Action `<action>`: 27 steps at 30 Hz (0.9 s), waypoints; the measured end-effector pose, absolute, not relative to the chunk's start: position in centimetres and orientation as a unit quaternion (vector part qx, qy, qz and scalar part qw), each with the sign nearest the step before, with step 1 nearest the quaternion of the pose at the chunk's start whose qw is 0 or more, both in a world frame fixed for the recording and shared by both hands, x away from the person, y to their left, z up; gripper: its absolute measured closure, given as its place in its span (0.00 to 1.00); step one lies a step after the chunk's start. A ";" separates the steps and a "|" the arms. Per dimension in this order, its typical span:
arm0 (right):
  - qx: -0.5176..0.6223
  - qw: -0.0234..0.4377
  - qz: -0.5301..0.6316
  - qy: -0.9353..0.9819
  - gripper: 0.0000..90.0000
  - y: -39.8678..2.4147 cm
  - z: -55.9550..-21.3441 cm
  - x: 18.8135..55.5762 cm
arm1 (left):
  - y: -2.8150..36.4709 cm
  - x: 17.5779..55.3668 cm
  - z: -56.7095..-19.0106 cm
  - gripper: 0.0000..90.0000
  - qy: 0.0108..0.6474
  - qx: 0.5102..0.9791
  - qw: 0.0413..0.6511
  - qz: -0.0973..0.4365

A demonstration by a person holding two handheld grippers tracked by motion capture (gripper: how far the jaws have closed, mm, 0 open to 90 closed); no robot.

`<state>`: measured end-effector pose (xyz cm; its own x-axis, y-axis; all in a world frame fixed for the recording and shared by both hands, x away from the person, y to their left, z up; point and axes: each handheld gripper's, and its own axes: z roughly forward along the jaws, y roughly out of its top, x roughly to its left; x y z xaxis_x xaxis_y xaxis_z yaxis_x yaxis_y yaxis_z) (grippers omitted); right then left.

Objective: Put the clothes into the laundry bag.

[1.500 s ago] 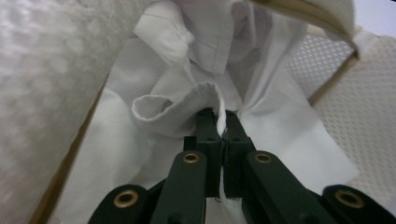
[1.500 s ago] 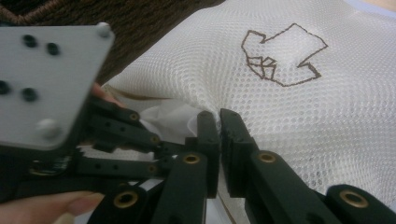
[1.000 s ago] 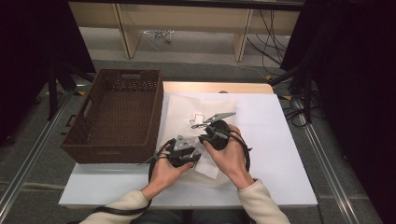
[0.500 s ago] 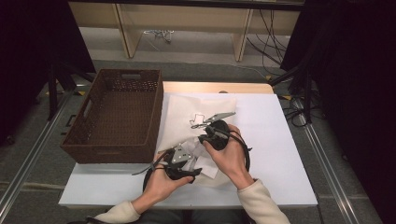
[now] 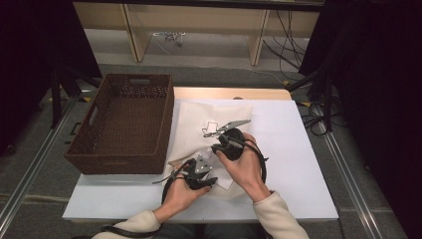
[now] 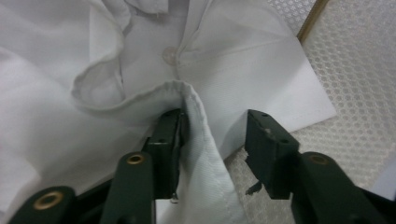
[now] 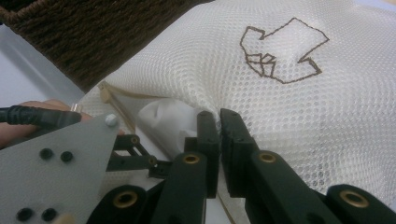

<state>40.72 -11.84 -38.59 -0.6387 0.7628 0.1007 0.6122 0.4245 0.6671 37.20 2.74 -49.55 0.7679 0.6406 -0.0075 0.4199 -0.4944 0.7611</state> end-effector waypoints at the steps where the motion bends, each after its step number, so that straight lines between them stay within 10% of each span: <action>1: 0.412 0.108 0.344 0.837 0.98 -11.9 -38.6 40.7 | 2.7 37.2 -49.5 0.68 0.311 0.852 0.396 0.142; 12: 0.407 0.104 0.342 0.840 0.98 -11.8 -38.6 40.8 | 2.7 37.7 -49.4 0.95 0.308 0.853 0.398 0.140; 27: 0.415 0.116 0.358 0.829 0.98 -11.9 -38.3 40.5 | 3.2 38.4 -47.7 0.96 0.325 0.815 0.457 0.147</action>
<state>40.48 -11.87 -38.26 -0.6295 0.7699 0.1050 0.6045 0.4003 0.6888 38.44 3.21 -47.65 0.7451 0.6645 -0.0565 0.3952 -0.3717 0.8400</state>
